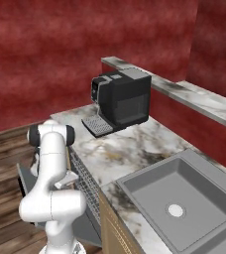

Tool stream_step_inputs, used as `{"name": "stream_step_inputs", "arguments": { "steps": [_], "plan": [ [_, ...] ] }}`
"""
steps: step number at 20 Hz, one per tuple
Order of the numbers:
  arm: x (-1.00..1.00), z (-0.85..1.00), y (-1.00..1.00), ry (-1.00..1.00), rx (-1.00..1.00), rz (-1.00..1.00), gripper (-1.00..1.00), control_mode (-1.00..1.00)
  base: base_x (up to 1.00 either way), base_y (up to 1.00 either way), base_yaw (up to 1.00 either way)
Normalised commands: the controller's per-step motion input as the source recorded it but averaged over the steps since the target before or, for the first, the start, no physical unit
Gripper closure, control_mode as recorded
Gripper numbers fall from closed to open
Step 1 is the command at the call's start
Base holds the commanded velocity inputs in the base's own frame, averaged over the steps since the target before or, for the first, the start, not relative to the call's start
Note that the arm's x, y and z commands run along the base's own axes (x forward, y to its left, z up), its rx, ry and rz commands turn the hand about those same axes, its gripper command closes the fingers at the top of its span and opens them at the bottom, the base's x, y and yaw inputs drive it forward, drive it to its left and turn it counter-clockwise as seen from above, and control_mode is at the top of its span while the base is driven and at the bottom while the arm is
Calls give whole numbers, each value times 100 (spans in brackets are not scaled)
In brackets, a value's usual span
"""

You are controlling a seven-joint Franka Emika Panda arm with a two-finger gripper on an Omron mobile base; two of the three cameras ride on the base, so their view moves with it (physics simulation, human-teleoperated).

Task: Open the dishwasher door and pull out the top rack.

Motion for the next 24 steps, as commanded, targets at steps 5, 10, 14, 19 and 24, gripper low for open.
{"name": "stream_step_inputs", "arguments": {
  "steps": [5, 10, 14, 19, 24],
  "plan": [
    [7, -35, -47, -1, 0, 17, -100, -100, 0, 0, 0],
    [0, -27, -39, -10, 0, 15, -100, -100, 0, 0, 0],
    [30, -5, -1, -22, 2, 10, -100, -100, 0, 0, 0],
    [25, 17, 0, -24, 11, 6, -100, -100, 0, 0, 0],
    [22, -3, 0, -21, 10, 1, -100, -100, 0, 0, 0]
  ]
}}
